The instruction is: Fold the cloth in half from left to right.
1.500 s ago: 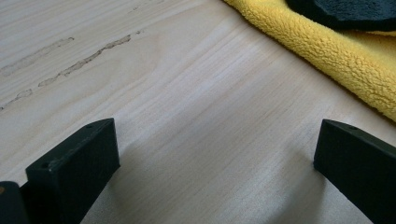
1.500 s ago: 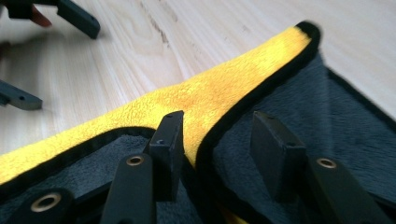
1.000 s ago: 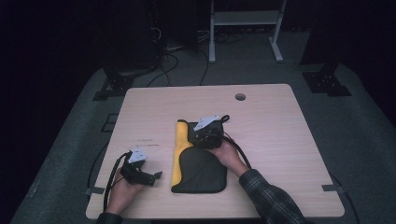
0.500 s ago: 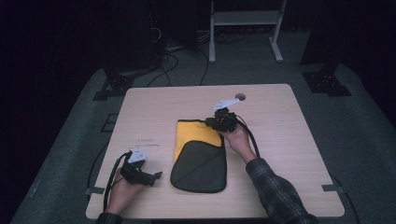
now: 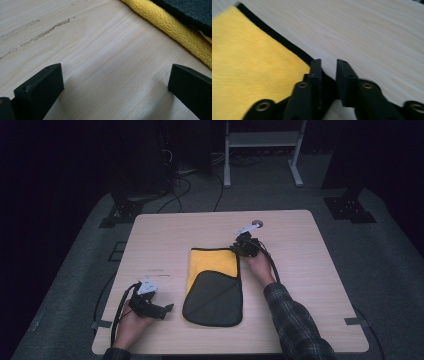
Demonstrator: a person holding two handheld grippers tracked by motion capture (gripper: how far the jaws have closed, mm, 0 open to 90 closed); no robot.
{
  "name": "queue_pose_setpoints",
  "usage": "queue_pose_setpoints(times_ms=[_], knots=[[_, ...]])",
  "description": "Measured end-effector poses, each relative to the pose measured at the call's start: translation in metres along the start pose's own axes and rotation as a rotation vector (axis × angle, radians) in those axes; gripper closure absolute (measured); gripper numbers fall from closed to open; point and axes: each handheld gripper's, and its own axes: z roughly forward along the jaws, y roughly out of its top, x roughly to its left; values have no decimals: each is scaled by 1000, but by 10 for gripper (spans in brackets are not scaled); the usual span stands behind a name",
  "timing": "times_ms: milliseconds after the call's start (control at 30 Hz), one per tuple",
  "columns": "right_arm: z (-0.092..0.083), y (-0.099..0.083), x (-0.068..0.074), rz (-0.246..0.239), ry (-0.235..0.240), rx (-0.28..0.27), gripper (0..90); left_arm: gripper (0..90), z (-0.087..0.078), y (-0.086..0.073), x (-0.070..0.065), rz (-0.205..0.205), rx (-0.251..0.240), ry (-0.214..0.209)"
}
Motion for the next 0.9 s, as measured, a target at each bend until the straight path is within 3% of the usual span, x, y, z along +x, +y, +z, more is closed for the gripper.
queue_pose_setpoints(times_ms=[167,333,367,567,733,900], knots=[[-9,1,-5,34,-10,-38,652,0,0,0,0,0,0,0],[-29,5,3,59,110,-78,615,0,0,0,0,0,0,0],[-33,4,9,56,143,-88,605,0,0,0,0,0,0,0],[-34,2,42,-6,239,-84,584,0,0,0,0,0,0,0],[-20,3,73,-64,304,-53,568,0,0,0,0,-1,0,0],[-5,7,95,-103,336,-19,580,0,0,0,0,-1,0,0]])
